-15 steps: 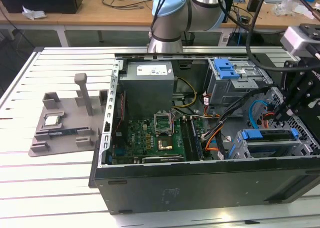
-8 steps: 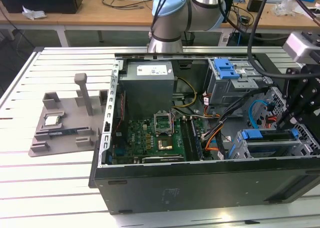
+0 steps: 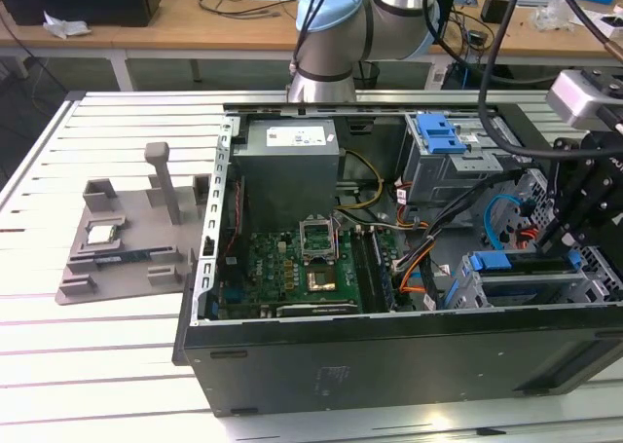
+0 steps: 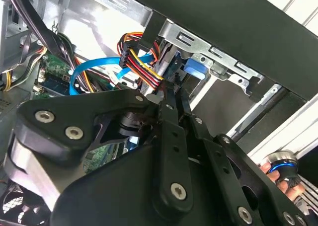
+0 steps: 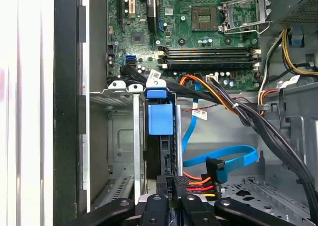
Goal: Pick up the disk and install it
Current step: 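Insert the first disk wire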
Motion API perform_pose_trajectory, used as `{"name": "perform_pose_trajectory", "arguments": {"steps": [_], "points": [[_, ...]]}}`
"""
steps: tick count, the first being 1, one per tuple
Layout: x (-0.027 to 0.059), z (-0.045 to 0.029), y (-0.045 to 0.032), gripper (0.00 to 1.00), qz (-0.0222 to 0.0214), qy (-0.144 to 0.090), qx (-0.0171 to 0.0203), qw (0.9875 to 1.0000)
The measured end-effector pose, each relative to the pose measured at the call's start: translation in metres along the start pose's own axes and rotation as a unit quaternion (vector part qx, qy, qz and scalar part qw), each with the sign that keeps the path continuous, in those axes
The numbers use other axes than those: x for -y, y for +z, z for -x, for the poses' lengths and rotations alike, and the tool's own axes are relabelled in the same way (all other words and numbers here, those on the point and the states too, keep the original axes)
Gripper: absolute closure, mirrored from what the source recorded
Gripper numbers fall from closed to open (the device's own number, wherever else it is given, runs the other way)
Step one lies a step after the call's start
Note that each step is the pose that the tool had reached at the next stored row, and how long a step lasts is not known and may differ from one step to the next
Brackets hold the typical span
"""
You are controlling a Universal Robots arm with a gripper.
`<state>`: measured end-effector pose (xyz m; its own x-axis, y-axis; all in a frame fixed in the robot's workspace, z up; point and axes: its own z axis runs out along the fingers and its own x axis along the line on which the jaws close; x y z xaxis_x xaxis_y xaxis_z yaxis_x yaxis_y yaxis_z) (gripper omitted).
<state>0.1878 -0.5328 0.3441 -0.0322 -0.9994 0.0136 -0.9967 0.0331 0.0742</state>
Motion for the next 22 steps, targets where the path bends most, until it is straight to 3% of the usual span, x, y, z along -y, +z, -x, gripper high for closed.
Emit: {"name": "perform_pose_trajectory", "arguments": {"steps": [7,18,20,22], "points": [[-0.0004,0.0018,0.0006,0.83,0.0000,0.000,0.0011,1.0000],[0.0024,0.0015,0.0080,0.83,0.0000,0.000,0.0019,1.0000],[0.0028,0.0013,0.0077,0.76,0.0001,0.000,0.0014,1.0000],[0.0028,0.0013,0.0046,0.76,0.0000,0.000,0.0012,1.0000]]}}
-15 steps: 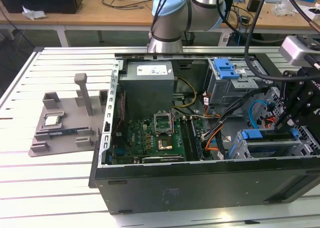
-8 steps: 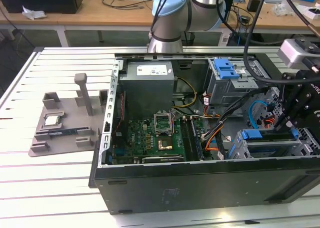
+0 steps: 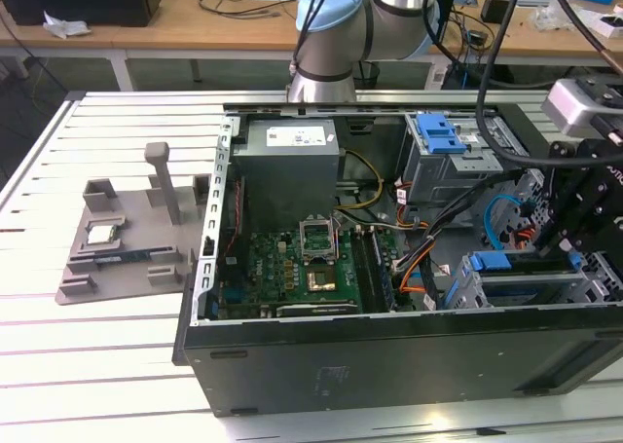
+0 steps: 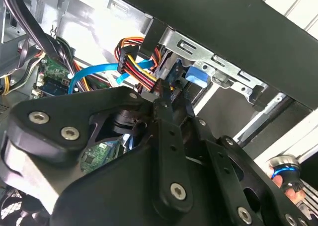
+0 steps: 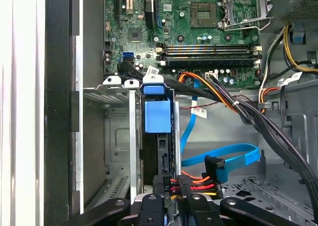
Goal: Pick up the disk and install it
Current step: 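Insert the first disk wire, then insert the second disk wire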
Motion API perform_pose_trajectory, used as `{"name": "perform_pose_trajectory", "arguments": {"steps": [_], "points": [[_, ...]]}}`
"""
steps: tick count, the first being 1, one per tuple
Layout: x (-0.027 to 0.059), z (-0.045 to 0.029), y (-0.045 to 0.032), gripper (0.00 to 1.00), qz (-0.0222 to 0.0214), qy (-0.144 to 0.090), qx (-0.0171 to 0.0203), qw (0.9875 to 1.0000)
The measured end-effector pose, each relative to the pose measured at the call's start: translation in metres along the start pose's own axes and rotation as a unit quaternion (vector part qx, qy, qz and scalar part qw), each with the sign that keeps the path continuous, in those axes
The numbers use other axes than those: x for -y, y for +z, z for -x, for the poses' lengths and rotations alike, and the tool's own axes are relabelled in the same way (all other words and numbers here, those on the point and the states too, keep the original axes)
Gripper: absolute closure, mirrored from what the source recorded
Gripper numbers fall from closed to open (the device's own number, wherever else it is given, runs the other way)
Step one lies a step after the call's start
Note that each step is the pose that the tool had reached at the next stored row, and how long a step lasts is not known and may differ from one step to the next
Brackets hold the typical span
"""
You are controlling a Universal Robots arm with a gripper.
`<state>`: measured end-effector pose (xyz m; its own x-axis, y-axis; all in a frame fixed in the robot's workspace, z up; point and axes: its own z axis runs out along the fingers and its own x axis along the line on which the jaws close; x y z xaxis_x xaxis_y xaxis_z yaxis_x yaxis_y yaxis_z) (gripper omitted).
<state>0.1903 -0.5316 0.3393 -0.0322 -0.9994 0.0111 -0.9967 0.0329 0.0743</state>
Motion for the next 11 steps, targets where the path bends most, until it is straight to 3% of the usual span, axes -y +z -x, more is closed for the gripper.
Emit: {"name": "perform_pose_trajectory", "arguments": {"steps": [3,4,5,11], "points": [[-0.0016,-0.0002,-0.0214,0.77,0.0000,0.000,0.0001,1.0000],[-0.0023,-0.0003,-0.0308,0.89,0.0000,0.000,0.0001,1.0000],[-0.0029,-0.0004,-0.0389,0.89,0.0000,0.000,0.0006,1.0000],[-0.0032,-0.0004,-0.0423,0.89,0.0001,0.000,0.0020,1.0000]]}}
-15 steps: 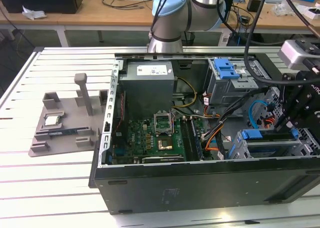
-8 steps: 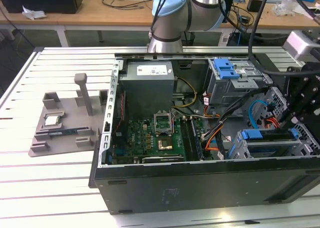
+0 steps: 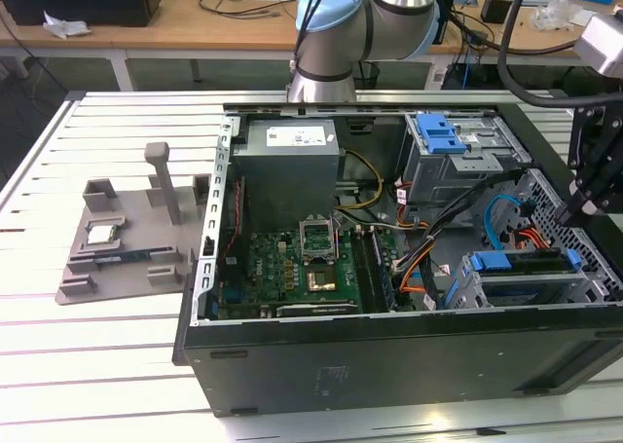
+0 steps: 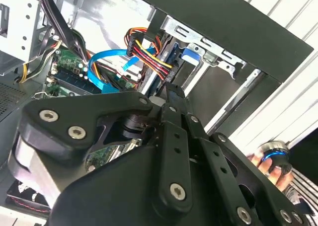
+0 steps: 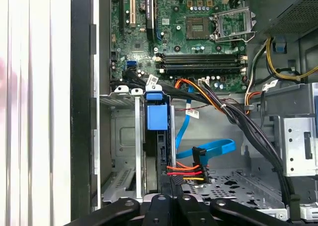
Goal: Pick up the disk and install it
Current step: 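Insert the second disk wire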
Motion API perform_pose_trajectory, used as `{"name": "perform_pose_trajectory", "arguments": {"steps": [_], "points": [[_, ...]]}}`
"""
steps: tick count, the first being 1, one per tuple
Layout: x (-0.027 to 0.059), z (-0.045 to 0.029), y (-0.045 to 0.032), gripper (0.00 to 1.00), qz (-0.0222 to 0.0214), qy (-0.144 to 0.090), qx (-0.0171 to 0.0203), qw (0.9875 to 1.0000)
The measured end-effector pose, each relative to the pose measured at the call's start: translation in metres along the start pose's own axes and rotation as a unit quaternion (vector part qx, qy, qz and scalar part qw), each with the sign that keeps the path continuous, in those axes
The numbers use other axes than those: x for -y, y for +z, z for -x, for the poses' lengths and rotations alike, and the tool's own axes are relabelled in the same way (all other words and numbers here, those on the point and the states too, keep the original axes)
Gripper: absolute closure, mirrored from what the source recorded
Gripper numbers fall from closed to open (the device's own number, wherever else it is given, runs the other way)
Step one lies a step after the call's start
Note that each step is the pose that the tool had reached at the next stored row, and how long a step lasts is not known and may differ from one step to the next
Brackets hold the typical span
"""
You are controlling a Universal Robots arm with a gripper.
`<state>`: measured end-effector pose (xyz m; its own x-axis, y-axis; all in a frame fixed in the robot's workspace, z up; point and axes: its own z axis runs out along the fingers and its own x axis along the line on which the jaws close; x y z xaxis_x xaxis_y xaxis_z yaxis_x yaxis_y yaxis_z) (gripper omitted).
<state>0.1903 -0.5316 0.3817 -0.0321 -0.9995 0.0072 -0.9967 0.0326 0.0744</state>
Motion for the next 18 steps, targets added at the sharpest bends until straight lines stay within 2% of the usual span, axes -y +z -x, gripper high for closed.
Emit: {"name": "perform_pose_trajectory", "arguments": {"steps": [2,3,4,6,7,12,13,14,15,18], "points": [[0.0000,0.0000,0.0000,0.89,0.0000,0.000,0.0000,1.0000],[0.0000,0.0000,0.0000,0.83,0.0000,0.000,0.0000,1.0000],[0.0000,0.0000,0.0000,0.71,0.0000,0.000,0.0001,1.0000],[-0.0001,0.0003,-0.0001,0.71,0.0000,0.000,0.0000,1.0000],[-0.0001,0.0009,0.0004,0.64,0.0000,0.000,0.0004,1.0000],[-0.0046,0.0173,0.0025,0.64,0.0000,-0.004,0.0007,1.0000],[-0.0070,0.0197,0.0033,0.64,0.0000,-0.007,0.0028,1.0000],[-0.0147,0.0213,0.0051,0.64,0.0000,-0.012,0.0048,0.9999],[-0.0204,0.0211,0.0064,0.64,0.0001,-0.014,0.0047,0.9999],[-0.0230,0.0201,0.0080,0.64,0.0000,-0.023,0.0040,0.9997]]}}
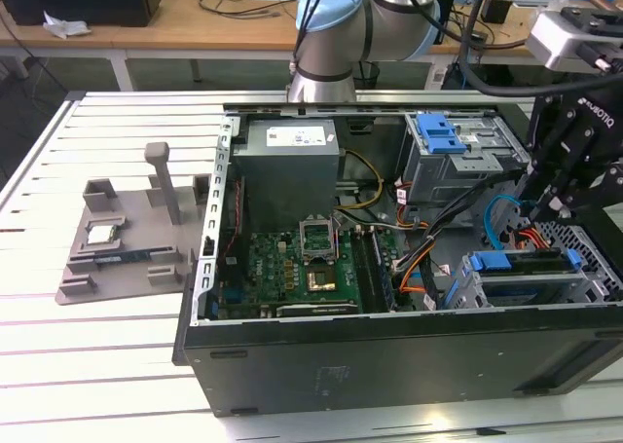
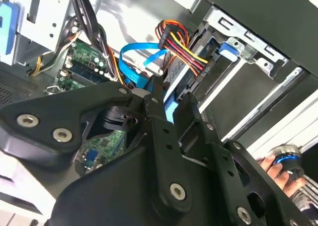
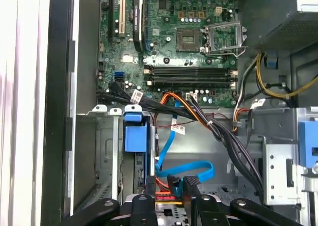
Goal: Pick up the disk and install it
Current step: 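Insert the second disk wire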
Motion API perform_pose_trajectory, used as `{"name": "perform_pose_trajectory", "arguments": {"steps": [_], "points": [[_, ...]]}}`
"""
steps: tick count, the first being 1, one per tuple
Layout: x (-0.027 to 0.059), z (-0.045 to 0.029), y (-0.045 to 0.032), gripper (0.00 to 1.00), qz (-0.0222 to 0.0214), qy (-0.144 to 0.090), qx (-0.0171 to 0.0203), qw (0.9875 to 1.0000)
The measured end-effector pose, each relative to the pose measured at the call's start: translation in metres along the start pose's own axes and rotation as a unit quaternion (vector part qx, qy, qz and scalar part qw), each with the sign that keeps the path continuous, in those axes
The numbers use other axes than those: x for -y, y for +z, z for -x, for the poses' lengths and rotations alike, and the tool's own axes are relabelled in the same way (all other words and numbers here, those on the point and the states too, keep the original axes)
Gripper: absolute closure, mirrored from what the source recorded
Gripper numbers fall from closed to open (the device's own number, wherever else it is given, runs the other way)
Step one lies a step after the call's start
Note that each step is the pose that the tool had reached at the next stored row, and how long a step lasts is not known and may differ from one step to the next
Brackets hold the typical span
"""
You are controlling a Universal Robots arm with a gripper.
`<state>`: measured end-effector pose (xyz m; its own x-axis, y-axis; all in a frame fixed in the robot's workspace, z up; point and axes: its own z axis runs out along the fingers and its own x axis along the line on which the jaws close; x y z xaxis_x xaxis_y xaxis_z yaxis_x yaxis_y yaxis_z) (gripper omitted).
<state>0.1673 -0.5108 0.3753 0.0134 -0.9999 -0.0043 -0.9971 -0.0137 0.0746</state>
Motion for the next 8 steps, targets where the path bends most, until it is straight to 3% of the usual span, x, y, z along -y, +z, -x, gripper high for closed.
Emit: {"name": "perform_pose_trajectory", "arguments": {"steps": [4,6,8], "points": [[-0.0001,-0.0001,0.0000,0.65,0.0000,-0.001,-0.0001,1.0000],[-0.0001,-0.0001,0.0000,0.84,0.0000,-0.001,-0.0002,1.0000],[-0.0001,-0.0001,0.0000,0.84,0.0000,-0.001,-0.0002,1.0000]]}}
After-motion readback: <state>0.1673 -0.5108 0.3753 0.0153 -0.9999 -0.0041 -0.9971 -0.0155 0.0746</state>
